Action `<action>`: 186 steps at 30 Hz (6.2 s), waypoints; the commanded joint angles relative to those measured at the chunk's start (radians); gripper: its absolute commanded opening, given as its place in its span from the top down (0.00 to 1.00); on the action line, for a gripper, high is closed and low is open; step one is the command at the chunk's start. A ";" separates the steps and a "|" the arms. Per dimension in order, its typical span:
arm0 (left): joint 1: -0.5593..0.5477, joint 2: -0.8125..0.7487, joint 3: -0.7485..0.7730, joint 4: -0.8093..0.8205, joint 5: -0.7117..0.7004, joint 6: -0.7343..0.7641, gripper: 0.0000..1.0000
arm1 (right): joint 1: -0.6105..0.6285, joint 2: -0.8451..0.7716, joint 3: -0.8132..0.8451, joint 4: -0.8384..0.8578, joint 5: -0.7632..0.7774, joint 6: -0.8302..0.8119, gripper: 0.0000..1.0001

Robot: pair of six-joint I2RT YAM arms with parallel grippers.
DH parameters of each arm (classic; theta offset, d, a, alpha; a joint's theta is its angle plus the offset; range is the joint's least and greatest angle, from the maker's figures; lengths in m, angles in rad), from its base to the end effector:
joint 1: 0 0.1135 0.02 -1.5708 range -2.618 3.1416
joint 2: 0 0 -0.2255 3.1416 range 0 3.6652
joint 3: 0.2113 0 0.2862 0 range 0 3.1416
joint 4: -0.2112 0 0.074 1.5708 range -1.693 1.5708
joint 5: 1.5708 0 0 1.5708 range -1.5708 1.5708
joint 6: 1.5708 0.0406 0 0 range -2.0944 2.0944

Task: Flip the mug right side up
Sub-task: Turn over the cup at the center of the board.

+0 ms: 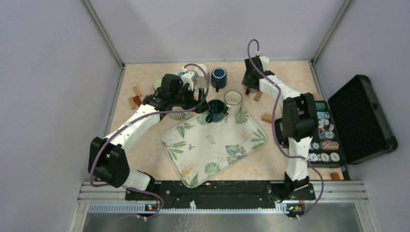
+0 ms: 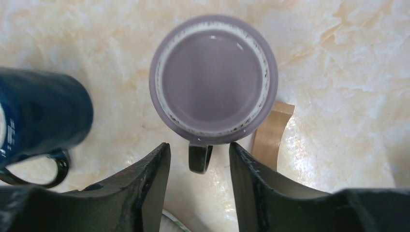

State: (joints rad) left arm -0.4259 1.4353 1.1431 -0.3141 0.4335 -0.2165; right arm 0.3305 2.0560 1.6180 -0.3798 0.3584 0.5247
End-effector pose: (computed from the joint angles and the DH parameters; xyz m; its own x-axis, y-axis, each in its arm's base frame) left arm 0.3262 -0.1667 0.2507 -0.6548 0.0830 -0.7512 0.5618 0.7184 -0.4103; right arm 0.4593 0.1425 0.1669 -0.6358 0.2778 -0.7201 0.2791 0.9526 0.1211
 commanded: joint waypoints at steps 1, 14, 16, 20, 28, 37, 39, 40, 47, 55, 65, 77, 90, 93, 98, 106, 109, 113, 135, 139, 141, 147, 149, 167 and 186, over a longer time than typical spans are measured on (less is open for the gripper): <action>0.004 -0.003 -0.008 0.048 0.028 -0.011 0.02 | -0.007 0.035 0.098 -0.046 0.070 0.072 0.54; 0.007 -0.004 -0.009 0.047 0.028 -0.011 0.02 | -0.006 0.104 0.169 -0.075 0.062 0.095 0.57; 0.008 -0.003 -0.009 0.046 0.028 -0.011 0.02 | -0.008 0.108 0.175 -0.074 0.066 0.100 0.60; 0.008 -0.003 -0.009 0.046 0.030 -0.012 0.02 | -0.008 0.122 0.192 -0.076 0.061 0.105 0.64; 0.009 -0.005 -0.009 0.047 0.030 -0.012 0.02 | -0.010 0.146 0.219 -0.085 0.051 0.104 0.74; 0.012 -0.001 -0.012 0.055 0.036 -0.022 0.02 | -0.014 0.128 0.220 -0.074 0.032 0.084 1.00; 0.013 -0.002 -0.011 0.056 0.037 -0.026 0.02 | -0.015 0.118 0.222 -0.071 0.025 0.076 1.00; 0.013 -0.001 -0.012 0.058 0.037 -0.029 0.02 | -0.015 0.114 0.223 -0.072 0.023 0.073 1.00; 0.017 -0.002 -0.011 0.064 0.029 -0.056 0.02 | -0.016 0.064 0.213 -0.042 -0.010 0.051 1.00; 0.024 -0.003 -0.009 0.076 0.019 -0.115 0.02 | -0.030 -0.003 0.161 0.018 -0.061 0.039 1.00; 0.031 0.011 -0.033 0.138 0.059 -0.206 0.02 | -0.043 -0.087 0.103 0.069 -0.093 0.029 1.00; 0.042 0.005 -0.040 0.184 0.093 -0.275 0.02 | -0.054 -0.192 0.060 0.100 -0.143 0.032 1.00; 0.074 -0.004 -0.047 0.279 0.159 -0.380 0.02 | -0.052 -0.349 -0.006 0.125 -0.270 0.070 1.00; 0.085 -0.007 -0.056 0.320 0.182 -0.421 0.02 | -0.048 -0.389 -0.036 0.146 -0.307 0.092 1.00; 0.116 -0.013 -0.086 0.431 0.239 -0.521 0.02 | -0.025 -0.441 -0.081 0.174 -0.347 0.119 1.00; 0.138 -0.023 -0.134 0.549 0.289 -0.647 0.02 | 0.028 -0.522 -0.183 0.242 -0.416 0.183 1.00; 0.141 -0.032 -0.163 0.601 0.309 -0.697 0.02 | 0.049 -0.550 -0.236 0.286 -0.443 0.219 1.00; 0.141 -0.045 -0.203 0.662 0.325 -0.759 0.02 | 0.079 -0.578 -0.295 0.332 -0.470 0.261 1.00; 0.127 -0.027 -0.337 0.950 0.361 -1.022 0.02 | 0.105 -0.631 -0.496 0.559 -0.565 0.412 1.00; 0.121 -0.006 -0.338 0.989 0.359 -1.063 0.02 | 0.105 -0.628 -0.514 0.599 -0.583 0.440 1.00; 0.119 0.006 -0.338 0.992 0.360 -1.075 0.02 | 0.105 -0.627 -0.522 0.619 -0.592 0.455 1.00; 0.116 0.054 -0.337 1.069 0.365 -1.131 0.02 | 0.114 -0.625 -0.561 0.726 -0.658 0.541 1.00; 0.116 0.068 -0.332 1.082 0.366 -1.142 0.03 | 0.117 -0.630 -0.572 0.757 -0.671 0.564 1.00; 0.116 0.155 -0.345 1.297 0.370 -1.344 0.36 | 0.206 -0.611 -0.667 1.025 -0.727 0.713 1.00; 0.115 0.171 -0.384 1.517 0.343 -1.499 0.59 | 0.244 -0.538 -0.713 1.200 -0.734 0.822 1.00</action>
State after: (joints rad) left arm -0.3084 1.6135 0.7643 1.0706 0.7784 -1.6859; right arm 0.5560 1.5204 0.8959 0.6617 -0.3588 1.3312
